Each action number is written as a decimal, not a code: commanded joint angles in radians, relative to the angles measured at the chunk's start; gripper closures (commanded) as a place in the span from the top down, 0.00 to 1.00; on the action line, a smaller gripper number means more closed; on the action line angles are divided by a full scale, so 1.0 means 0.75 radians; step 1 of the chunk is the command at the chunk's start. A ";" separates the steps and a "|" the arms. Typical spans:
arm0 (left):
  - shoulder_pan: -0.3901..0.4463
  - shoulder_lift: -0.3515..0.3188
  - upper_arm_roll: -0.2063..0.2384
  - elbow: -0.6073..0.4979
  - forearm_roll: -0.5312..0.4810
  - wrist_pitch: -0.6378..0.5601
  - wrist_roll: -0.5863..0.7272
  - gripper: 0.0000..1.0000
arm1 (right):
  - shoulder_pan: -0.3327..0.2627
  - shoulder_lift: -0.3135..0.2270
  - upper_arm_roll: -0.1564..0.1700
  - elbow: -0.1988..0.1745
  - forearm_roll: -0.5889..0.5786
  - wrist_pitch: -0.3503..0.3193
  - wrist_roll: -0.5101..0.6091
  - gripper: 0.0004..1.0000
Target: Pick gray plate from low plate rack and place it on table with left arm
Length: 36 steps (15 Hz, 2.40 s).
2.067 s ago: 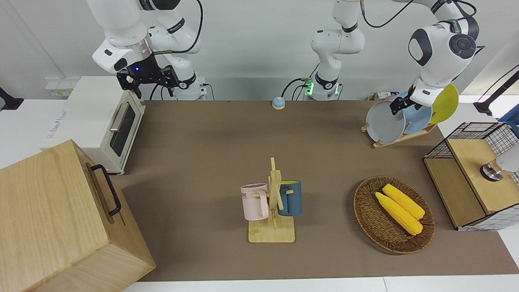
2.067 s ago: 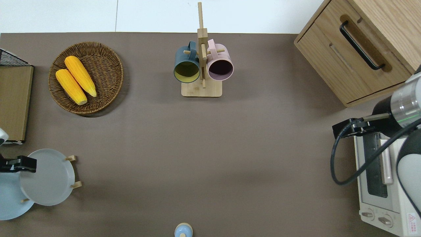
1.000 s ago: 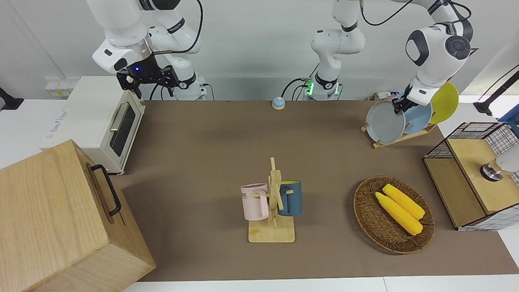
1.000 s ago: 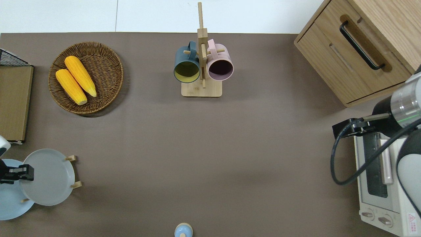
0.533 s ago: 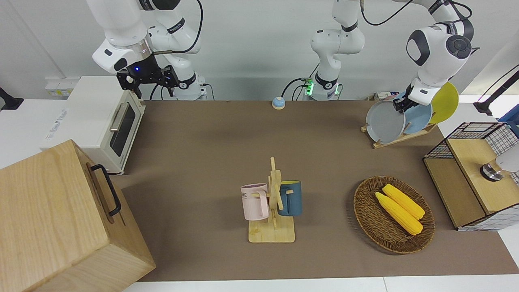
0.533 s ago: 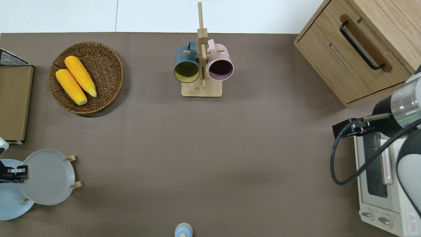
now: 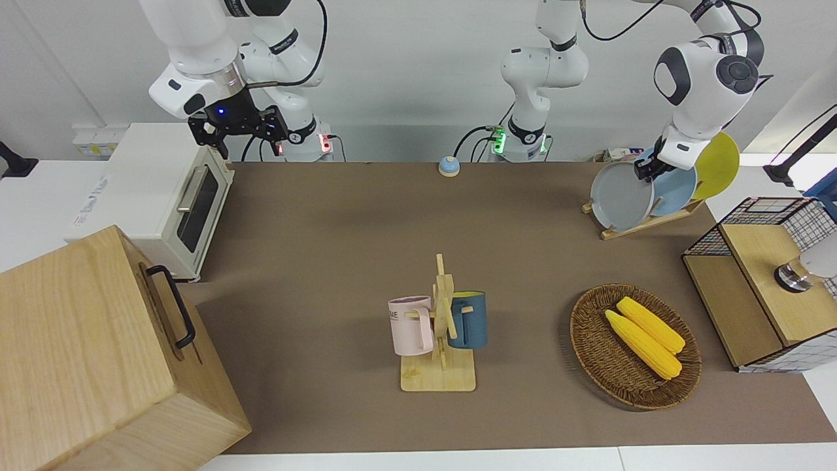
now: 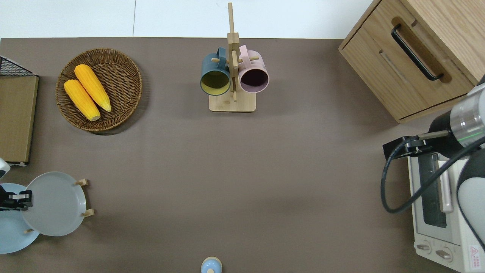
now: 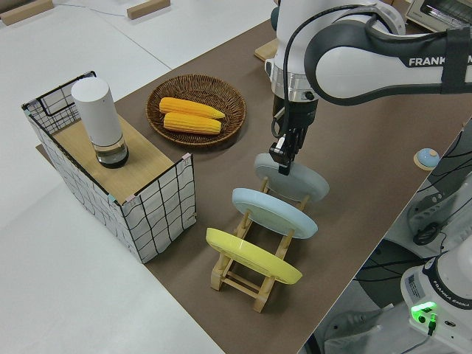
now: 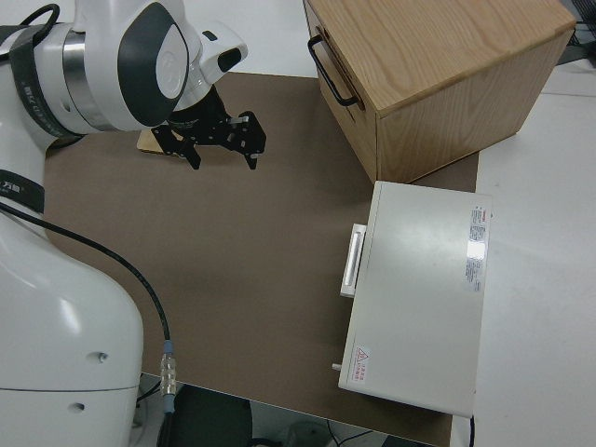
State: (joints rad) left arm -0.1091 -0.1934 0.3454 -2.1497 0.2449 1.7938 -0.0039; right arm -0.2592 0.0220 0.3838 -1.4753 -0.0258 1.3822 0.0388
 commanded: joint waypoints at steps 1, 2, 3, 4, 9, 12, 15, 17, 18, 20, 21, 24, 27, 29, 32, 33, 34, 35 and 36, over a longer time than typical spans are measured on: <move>-0.022 -0.031 -0.009 0.031 -0.003 -0.003 -0.023 0.06 | -0.031 -0.003 0.028 0.010 -0.009 -0.014 0.016 0.98; -0.020 -0.031 -0.009 0.040 -0.003 -0.003 -0.023 0.05 | -0.031 -0.003 0.028 0.008 -0.009 -0.014 0.016 0.98; -0.020 -0.031 -0.007 0.046 -0.001 -0.003 -0.021 0.04 | -0.031 -0.003 0.028 0.010 -0.009 -0.014 0.016 0.98; -0.020 -0.031 -0.009 0.052 0.019 -0.005 -0.023 0.03 | -0.031 -0.003 0.028 0.010 -0.009 -0.014 0.016 0.98; -0.022 -0.031 -0.011 0.097 0.097 -0.056 -0.023 0.03 | -0.031 -0.003 0.028 0.010 -0.007 -0.016 0.016 0.98; -0.022 -0.031 -0.013 0.140 0.087 -0.101 -0.025 0.03 | -0.031 -0.003 0.028 0.010 -0.009 -0.014 0.016 0.98; -0.022 -0.037 -0.015 0.150 0.087 -0.121 -0.027 0.03 | -0.031 -0.003 0.028 0.010 -0.009 -0.014 0.016 0.98; -0.028 -0.037 -0.025 0.187 0.085 -0.162 -0.032 0.03 | -0.031 -0.003 0.028 0.010 -0.009 -0.014 0.016 0.98; -0.030 -0.039 -0.029 0.205 0.078 -0.195 -0.040 0.03 | -0.031 -0.003 0.028 0.010 -0.009 -0.014 0.016 0.98; -0.030 -0.059 -0.059 0.240 0.023 -0.240 -0.085 0.03 | -0.031 -0.003 0.028 0.010 -0.009 -0.014 0.016 0.98; -0.030 -0.063 -0.074 0.266 -0.007 -0.274 -0.105 0.03 | -0.031 -0.003 0.028 0.010 -0.009 -0.014 0.016 0.98; -0.030 -0.071 -0.139 0.356 -0.032 -0.387 -0.162 0.02 | -0.031 -0.003 0.028 0.008 -0.009 -0.014 0.016 0.98; -0.028 -0.096 -0.223 0.414 -0.095 -0.463 -0.274 0.02 | -0.031 -0.003 0.028 0.008 -0.009 -0.014 0.016 0.98; -0.026 -0.094 -0.274 0.481 -0.118 -0.532 -0.356 0.02 | -0.031 -0.003 0.028 0.010 -0.009 -0.014 0.016 0.98; -0.024 -0.092 -0.334 0.526 -0.140 -0.571 -0.422 0.02 | -0.031 -0.003 0.028 0.008 -0.009 -0.014 0.016 0.98; -0.024 -0.092 -0.336 0.524 -0.161 -0.571 -0.432 0.02 | -0.031 -0.003 0.028 0.008 -0.009 -0.014 0.016 0.98; -0.024 -0.092 -0.338 0.522 -0.214 -0.571 -0.443 0.02 | -0.031 -0.003 0.028 0.010 -0.009 -0.014 0.016 0.98; -0.024 -0.090 -0.336 0.514 -0.287 -0.571 -0.455 0.02 | -0.031 -0.003 0.028 0.010 -0.009 -0.014 0.016 0.98; -0.018 -0.084 -0.336 0.504 -0.332 -0.569 -0.465 0.02 | -0.031 -0.003 0.028 0.010 -0.009 -0.014 0.016 0.98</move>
State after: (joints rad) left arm -0.1244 -0.2669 0.0875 -1.7726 0.0917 1.3841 -0.3196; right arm -0.2592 0.0220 0.3838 -1.4753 -0.0258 1.3822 0.0388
